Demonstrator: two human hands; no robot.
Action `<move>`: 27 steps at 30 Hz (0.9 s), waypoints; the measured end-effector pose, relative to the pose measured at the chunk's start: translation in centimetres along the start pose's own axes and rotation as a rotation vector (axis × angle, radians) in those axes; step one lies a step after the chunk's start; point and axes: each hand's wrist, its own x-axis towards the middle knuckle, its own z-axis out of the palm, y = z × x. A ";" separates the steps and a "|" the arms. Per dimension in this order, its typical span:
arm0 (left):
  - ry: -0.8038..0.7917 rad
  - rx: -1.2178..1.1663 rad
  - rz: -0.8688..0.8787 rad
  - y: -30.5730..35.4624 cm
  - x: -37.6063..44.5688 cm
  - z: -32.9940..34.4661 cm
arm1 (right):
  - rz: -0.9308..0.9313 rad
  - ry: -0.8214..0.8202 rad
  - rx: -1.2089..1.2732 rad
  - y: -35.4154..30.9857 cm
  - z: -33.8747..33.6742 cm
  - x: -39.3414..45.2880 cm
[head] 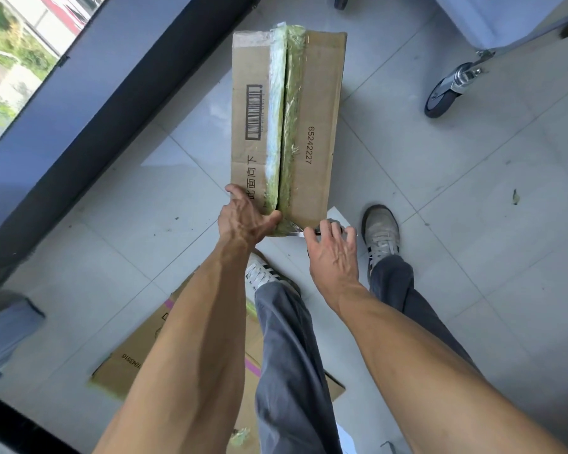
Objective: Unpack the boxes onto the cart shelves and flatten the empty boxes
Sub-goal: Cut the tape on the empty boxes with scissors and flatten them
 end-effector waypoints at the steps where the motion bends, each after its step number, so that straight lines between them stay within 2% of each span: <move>1: 0.004 -0.002 -0.001 -0.1 0.0 0.1 | 0.005 -0.007 0.008 0.0 0.0 0.3; 7: 0.026 -0.022 0.009 -0.4 0.1 0.3 | -0.191 -0.041 -0.022 0.1 0.4 0.7; 15: 0.068 -0.006 -0.047 -0.6 0.6 0.3 | -0.120 -0.070 0.061 -1.5 1.4 1.7; 19: 0.208 -0.240 -0.061 1.0 1.9 -1.6 | -0.111 -0.048 0.054 -1.9 2.4 1.6; 22: 0.153 -0.292 -0.004 3.3 3.8 -3.7 | -0.091 -0.054 0.037 -1.8 2.9 1.5; 27: 0.003 -0.180 0.009 3.3 5.6 -4.8 | -0.092 -0.079 0.073 -2.0 3.0 1.6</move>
